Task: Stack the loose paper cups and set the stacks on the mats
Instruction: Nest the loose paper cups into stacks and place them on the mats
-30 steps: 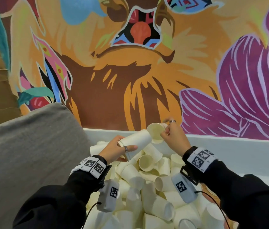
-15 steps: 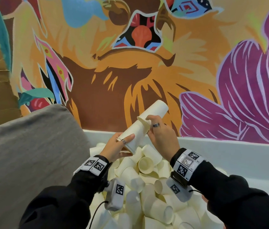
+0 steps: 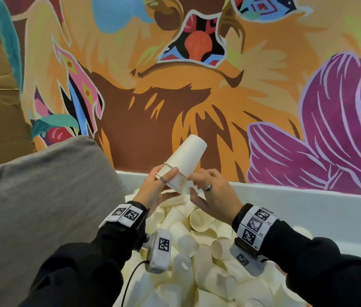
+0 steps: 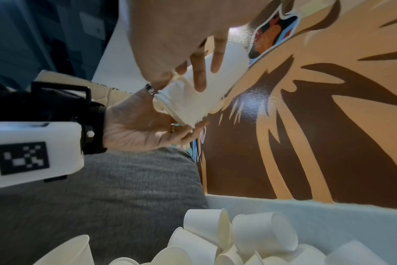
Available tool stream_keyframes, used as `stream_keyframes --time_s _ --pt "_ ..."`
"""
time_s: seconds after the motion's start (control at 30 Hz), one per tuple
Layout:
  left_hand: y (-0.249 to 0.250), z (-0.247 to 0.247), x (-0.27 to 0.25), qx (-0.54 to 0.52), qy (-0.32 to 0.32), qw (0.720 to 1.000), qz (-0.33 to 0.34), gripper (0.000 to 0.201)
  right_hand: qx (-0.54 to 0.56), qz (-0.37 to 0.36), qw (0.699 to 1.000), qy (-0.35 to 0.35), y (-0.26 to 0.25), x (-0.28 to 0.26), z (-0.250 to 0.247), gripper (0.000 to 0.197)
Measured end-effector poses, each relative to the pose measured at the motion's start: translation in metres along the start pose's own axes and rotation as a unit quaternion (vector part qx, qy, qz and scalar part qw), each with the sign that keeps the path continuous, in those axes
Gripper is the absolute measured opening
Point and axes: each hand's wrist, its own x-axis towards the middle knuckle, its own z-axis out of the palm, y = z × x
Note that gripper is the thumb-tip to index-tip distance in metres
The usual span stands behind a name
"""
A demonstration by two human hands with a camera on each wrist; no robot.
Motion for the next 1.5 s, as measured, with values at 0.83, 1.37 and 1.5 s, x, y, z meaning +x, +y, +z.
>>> stream_keyframes --time_s 0.83,1.37,1.5 --pt "0.013 -0.075 0.003 0.029 0.069 0.997 -0.020 0.050 0.021 0.435 0.655 -0.618 -0.007 -0.066 0.137 0.113" --pt "0.003 -0.070 0.012 0.070 0.076 0.994 -0.033 0.053 0.189 0.424 0.833 -0.301 0.036 0.017 0.036 0.088" --pt "0.002 -0.063 0.011 0.085 0.054 0.994 -0.035 0.060 0.197 0.383 0.859 -0.278 0.031 0.024 0.029 0.088"
